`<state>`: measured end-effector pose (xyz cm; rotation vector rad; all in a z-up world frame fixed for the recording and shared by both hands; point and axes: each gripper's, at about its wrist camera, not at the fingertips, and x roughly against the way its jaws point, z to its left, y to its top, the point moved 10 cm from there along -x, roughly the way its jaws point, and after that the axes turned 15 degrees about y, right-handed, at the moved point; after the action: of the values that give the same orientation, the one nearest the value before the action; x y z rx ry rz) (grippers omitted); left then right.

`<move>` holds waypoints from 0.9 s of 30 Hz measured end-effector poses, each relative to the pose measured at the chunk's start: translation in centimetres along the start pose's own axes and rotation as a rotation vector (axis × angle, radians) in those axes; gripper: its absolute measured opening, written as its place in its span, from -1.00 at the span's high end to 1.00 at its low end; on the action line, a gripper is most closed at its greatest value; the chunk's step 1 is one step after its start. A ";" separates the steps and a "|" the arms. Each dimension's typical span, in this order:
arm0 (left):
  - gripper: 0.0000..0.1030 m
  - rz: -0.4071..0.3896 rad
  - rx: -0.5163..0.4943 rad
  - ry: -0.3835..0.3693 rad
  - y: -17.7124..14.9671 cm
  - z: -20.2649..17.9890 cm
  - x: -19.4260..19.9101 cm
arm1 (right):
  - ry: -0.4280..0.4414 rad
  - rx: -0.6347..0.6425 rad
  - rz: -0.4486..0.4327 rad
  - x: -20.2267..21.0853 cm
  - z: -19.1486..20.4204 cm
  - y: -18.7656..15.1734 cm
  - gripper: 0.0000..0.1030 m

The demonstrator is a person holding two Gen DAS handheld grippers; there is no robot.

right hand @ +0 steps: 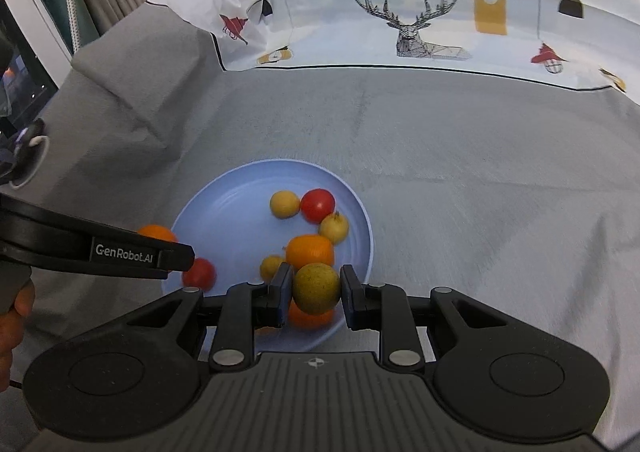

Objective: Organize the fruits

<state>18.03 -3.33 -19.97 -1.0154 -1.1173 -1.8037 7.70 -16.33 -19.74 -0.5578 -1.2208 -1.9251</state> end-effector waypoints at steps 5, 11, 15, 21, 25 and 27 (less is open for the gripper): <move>-0.04 -0.015 -0.009 -0.005 1.5 0.1 -1.1 | 0.026 0.047 0.008 -2.5 0.1 0.6 0.47; -0.99 -0.097 0.005 -0.029 2.7 0.8 0.9 | 0.037 0.145 0.014 -3.6 0.7 0.4 -0.37; -0.99 -0.084 0.039 -0.043 0.5 1.7 2.4 | 0.001 0.126 0.026 -1.7 0.5 -0.7 -0.59; -0.99 -0.077 0.072 -0.019 -4.7 3.5 5.5 | -0.019 0.033 0.036 2.4 1.3 -3.5 -0.77; -0.99 -0.118 0.094 -0.003 -7.7 4.4 8.0 | -0.045 -0.008 -0.013 5.7 2.6 -4.7 -0.83; -0.99 -0.133 0.111 -0.004 -9.0 4.6 9.0 | -0.064 -0.004 -0.049 7.4 3.3 -5.2 -0.87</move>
<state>7.59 2.05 -13.32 -0.8981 -1.2995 -1.8210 -1.01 -14.90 -15.98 -0.6011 -1.2826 -1.9637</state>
